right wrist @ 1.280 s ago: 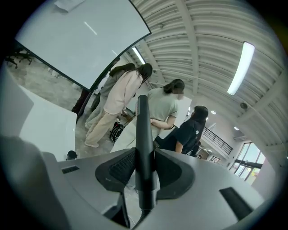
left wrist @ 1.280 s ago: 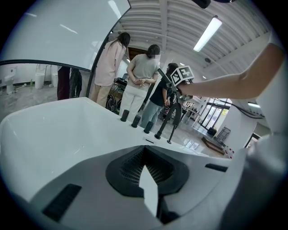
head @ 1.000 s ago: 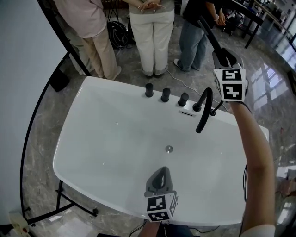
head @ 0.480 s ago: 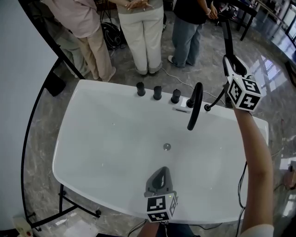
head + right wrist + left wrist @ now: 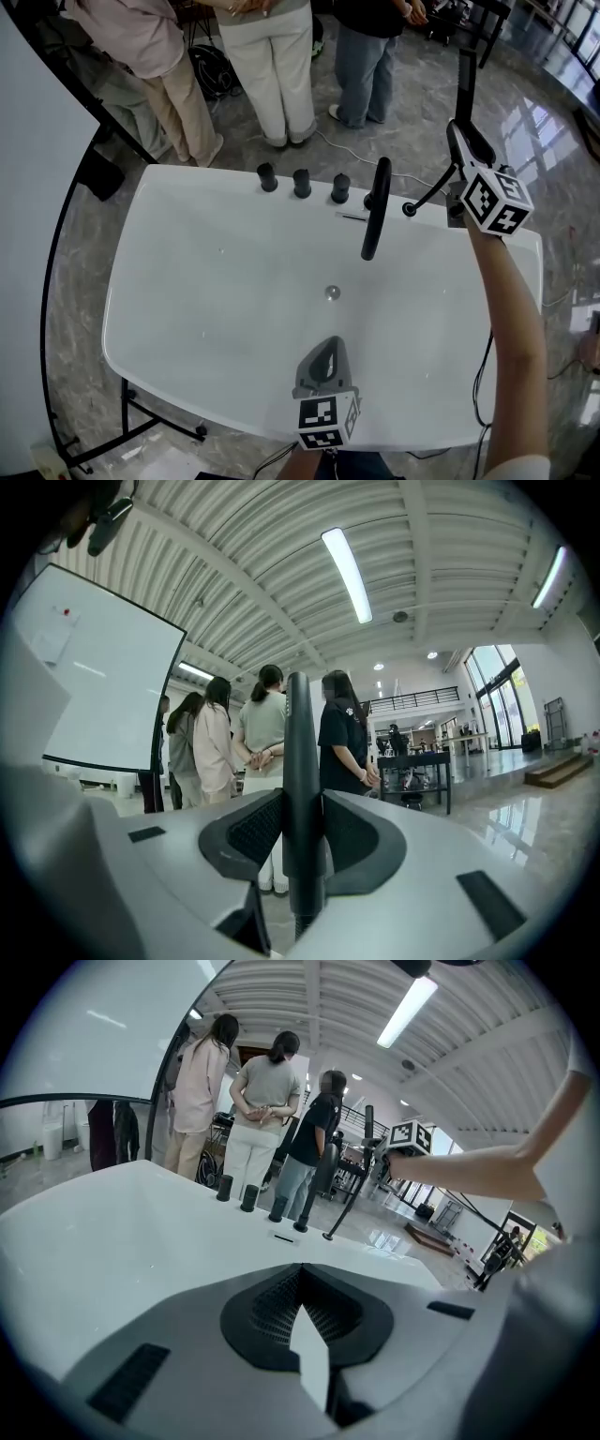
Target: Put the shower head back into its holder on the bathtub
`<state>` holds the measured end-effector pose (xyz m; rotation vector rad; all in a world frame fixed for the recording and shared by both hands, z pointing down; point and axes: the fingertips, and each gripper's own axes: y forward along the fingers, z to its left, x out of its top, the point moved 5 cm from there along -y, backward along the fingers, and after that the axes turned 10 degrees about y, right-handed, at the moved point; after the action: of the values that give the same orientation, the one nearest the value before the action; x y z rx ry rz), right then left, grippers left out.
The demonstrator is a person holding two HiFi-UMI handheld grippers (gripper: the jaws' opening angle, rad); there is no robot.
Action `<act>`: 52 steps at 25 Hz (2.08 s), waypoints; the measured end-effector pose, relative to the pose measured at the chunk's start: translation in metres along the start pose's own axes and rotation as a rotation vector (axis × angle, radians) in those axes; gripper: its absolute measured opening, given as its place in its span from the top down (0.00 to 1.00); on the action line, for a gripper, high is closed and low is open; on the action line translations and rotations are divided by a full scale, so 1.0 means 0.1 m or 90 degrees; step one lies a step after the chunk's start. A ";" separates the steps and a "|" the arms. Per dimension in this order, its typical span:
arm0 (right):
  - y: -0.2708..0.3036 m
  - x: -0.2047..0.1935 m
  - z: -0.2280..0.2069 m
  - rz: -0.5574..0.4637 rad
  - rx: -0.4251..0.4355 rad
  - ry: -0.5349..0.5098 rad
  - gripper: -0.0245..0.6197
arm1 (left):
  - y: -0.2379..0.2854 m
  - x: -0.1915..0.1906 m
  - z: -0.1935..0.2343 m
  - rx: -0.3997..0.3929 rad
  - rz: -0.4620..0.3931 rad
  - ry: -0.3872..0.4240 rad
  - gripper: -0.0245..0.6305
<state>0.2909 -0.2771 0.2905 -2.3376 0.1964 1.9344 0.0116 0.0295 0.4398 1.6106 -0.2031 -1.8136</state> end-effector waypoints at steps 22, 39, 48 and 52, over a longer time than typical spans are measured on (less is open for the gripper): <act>-0.25 -0.70 -0.29 -0.024 0.034 0.088 0.75 | 0.32 -0.30 -0.27 -0.035 0.034 0.025 0.97; -0.21 -1.21 -0.37 0.000 0.039 0.100 0.75 | 0.64 -0.35 -0.16 -0.022 0.034 0.054 0.97; -0.14 -1.39 -0.34 0.010 0.036 0.098 0.75 | 0.68 -0.43 -0.09 -0.015 0.044 0.048 0.97; -0.10 -1.48 -0.36 0.018 0.029 0.096 0.75 | 0.72 -0.48 -0.06 -0.015 0.048 0.050 0.97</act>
<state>0.3005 -0.2676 0.4428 -2.4638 0.2849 1.7468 0.0446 0.0059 0.5165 1.6328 -0.2042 -1.6877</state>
